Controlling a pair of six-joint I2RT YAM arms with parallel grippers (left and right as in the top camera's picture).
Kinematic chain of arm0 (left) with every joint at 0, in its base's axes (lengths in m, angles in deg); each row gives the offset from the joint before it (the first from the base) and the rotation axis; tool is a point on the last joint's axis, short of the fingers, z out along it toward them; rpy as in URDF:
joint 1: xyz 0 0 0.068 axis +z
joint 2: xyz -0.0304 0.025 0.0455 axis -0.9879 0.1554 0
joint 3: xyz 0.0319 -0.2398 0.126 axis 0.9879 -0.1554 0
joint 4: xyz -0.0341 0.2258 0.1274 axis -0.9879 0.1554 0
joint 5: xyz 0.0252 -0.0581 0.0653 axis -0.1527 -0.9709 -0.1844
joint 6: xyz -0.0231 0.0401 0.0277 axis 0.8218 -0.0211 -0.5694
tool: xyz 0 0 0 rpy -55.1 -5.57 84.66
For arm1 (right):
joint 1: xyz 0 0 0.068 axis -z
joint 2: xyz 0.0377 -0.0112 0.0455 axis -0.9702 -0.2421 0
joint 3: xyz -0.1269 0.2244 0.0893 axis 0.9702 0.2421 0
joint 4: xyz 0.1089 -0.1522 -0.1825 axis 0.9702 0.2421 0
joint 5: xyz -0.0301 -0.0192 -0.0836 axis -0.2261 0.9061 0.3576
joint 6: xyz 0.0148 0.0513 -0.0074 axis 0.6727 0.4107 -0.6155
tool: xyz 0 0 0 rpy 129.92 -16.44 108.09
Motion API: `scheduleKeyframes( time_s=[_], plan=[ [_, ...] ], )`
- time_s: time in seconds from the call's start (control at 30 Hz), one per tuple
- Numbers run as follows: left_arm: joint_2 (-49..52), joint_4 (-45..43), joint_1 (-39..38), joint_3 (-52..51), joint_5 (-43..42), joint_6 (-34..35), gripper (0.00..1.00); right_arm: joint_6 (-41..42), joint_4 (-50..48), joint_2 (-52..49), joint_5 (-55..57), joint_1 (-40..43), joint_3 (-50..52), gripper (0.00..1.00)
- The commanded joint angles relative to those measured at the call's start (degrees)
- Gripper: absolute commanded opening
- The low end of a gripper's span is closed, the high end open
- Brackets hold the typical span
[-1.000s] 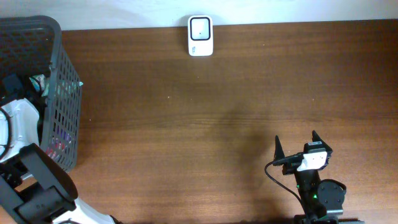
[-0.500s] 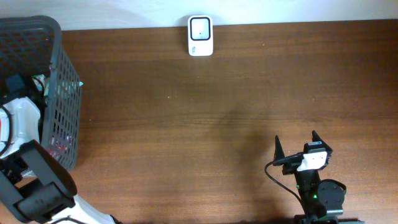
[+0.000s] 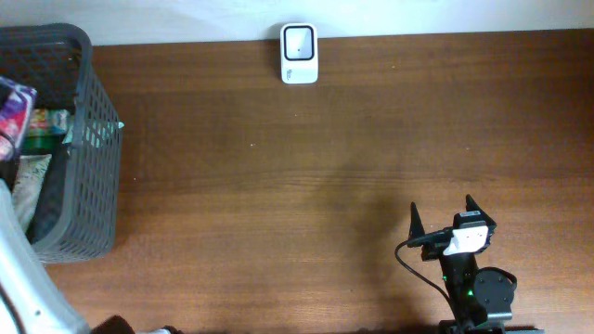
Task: Scan the item barcode
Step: 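Carry the purple-red pack to the scanner and set it down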
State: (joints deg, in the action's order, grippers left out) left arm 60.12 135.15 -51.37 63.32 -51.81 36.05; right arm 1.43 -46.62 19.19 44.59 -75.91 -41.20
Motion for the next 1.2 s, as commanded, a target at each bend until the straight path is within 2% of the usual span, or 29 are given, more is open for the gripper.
scheduleKeyframes(
  time_s=[0.0, 0.07, 0.13, 0.23, 0.33, 0.4, 0.5, 0.67, 0.77, 0.83, 0.97, 1.17],
  plan=[
    [-5.66, -3.76, -0.31, 0.57, -16.79, 0.07, 0.00, 0.26, 0.00, 0.26, 0.09, 0.33, 0.52, 0.99],
    [-7.23, -4.50, -2.95, 0.57, -26.62, 0.07, 0.00, 0.26, 0.00, 0.26, 0.09, 0.33, 0.52, 0.99],
    [-7.21, -2.45, -8.63, 0.55, -29.73, -1.73, 0.00, 0.26, 0.00, 0.26, 0.09, 0.33, 0.52, 0.99],
    [-5.92, -0.02, -19.26, 0.39, -29.49, -13.90, 0.00, 0.26, 0.02, 0.26, 0.09, 0.33, 0.52, 0.99],
    [-2.54, 1.70, -29.51, 0.39, -21.29, -16.61, 0.00, 0.26, 0.00, 0.26, 0.09, 0.33, 0.52, 0.99],
    [2.91, 1.73, -37.44, 0.39, -15.78, -16.72, 0.00, 0.26, 0.00, 0.26, 0.09, 0.33, 0.52, 0.99],
    [9.25, 1.70, -42.69, 0.39, -14.53, -16.65, 0.00, 0.26, 0.00, 0.26, 0.09, 0.33, 0.52, 0.99],
    [23.10, 1.66, -50.21, 0.39, -12.76, -9.92, 0.00, 0.26, 0.02, 0.26, 0.09, 0.33, 0.52, 0.99],
    [30.67, 1.49, -53.77, 0.39, -12.79, -9.70, 0.00, 0.26, 0.00, 0.26, 0.09, 0.33, 0.52, 0.99],
    [34.42, 0.22, -55.36, 0.39, -12.76, -9.75, 0.07, 0.26, 0.00, 0.26, 0.09, 0.33, 0.52, 0.99],
    [35.47, -2.45, -55.76, 1.60, -13.03, -9.77, 0.65, 0.26, 0.00, 0.26, 0.09, 0.31, 0.52, 0.99],
    [27.78, 3.32, -50.82, 14.05, -12.28, -9.81, 0.69, 0.26, 0.00, 0.26, 0.09, 0.33, 0.52, 0.99]
  ],
)
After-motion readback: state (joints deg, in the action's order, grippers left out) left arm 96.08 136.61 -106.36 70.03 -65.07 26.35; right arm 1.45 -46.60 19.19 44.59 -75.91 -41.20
